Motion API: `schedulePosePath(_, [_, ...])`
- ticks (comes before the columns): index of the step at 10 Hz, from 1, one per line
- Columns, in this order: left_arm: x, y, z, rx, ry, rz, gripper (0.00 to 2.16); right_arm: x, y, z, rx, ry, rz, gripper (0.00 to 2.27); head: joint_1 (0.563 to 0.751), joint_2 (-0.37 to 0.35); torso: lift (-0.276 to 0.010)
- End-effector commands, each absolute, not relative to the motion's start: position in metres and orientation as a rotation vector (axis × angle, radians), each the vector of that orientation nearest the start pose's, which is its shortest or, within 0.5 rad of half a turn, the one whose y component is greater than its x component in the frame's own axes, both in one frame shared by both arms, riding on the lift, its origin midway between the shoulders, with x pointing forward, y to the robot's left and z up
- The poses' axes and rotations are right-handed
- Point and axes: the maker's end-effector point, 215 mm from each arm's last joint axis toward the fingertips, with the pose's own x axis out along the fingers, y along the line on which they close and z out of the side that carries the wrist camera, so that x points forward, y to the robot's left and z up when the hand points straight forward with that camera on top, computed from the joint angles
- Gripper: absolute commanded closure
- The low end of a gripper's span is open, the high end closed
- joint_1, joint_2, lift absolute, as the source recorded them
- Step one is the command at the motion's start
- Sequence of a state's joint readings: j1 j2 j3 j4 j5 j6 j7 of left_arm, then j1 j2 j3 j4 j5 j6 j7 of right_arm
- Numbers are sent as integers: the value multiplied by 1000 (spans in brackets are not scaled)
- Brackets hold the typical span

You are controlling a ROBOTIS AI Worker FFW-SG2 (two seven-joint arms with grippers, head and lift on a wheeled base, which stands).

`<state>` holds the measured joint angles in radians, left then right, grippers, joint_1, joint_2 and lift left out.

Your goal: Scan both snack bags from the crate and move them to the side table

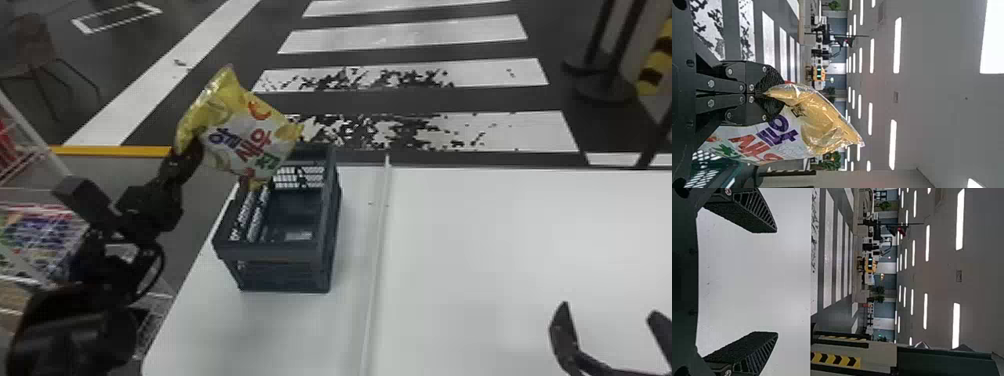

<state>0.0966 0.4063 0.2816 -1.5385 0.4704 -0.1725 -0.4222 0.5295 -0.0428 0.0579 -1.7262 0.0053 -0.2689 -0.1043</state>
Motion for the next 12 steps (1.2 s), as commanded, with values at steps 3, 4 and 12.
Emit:
schedulePosePath(3, [525,407,-187,-40,-296,-212,2138,404,-222,-436,-22,96,-29,60,695,240,-99])
schedulePosePath(4, [516,396,-172,-68,-306,-247,2138,403,-221,-435,-22,94,-27,60,695,227,-99])
schedulePosePath(12, [514,210,-205,-264,-186,-587,2138,397,-236,-398,-25,31,-59,60,695,33,-99])
